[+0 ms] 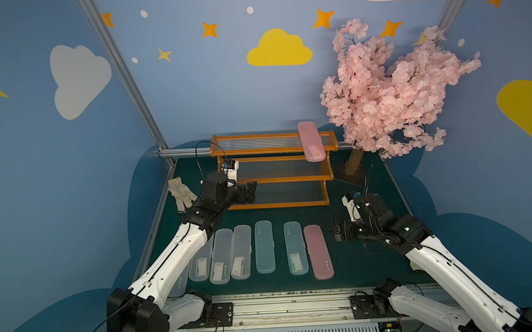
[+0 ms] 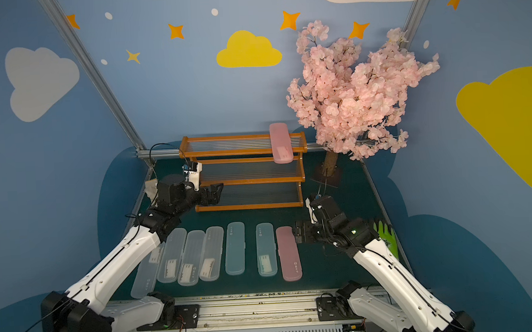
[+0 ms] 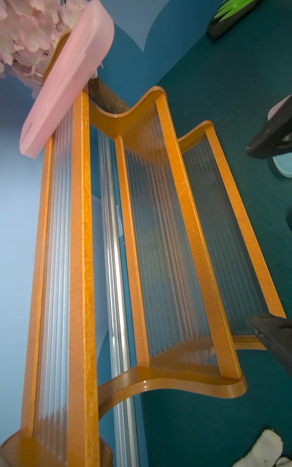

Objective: Place the pencil cases on the shelf according to color
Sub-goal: Pick up the pencil case from the center of the board.

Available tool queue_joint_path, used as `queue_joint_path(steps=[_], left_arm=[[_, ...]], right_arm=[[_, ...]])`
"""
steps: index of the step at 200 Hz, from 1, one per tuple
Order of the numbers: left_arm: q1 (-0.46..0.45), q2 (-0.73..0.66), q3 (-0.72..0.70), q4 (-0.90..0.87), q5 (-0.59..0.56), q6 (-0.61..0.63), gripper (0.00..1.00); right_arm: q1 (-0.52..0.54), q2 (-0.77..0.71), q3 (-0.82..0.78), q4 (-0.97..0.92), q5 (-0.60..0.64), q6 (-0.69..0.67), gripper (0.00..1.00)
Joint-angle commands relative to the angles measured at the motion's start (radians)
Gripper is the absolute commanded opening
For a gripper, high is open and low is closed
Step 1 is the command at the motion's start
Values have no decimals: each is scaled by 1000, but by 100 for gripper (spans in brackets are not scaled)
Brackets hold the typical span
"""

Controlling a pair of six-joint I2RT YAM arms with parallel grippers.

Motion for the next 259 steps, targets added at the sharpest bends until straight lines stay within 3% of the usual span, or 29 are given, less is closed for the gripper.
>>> queue_joint_path(steps=[1, 54, 121, 152, 259], left_arm=[[0, 14, -1, 14, -15, 19, 100], [-1, 27, 7, 3, -47, 26, 100], [-2, 23, 8, 1, -54, 38, 100], [-7, 19, 8, -1, -60, 41, 100], [-19, 25, 7, -2, -72, 49, 100]], right_arm=[[51, 30, -81, 27, -27, 118, 95], [184, 135, -201, 151, -4, 249, 99], [335, 449, -100, 89, 63, 256, 99], [353, 547, -77, 71, 78, 262, 99], [357, 509, -218, 140, 62, 296, 97]])
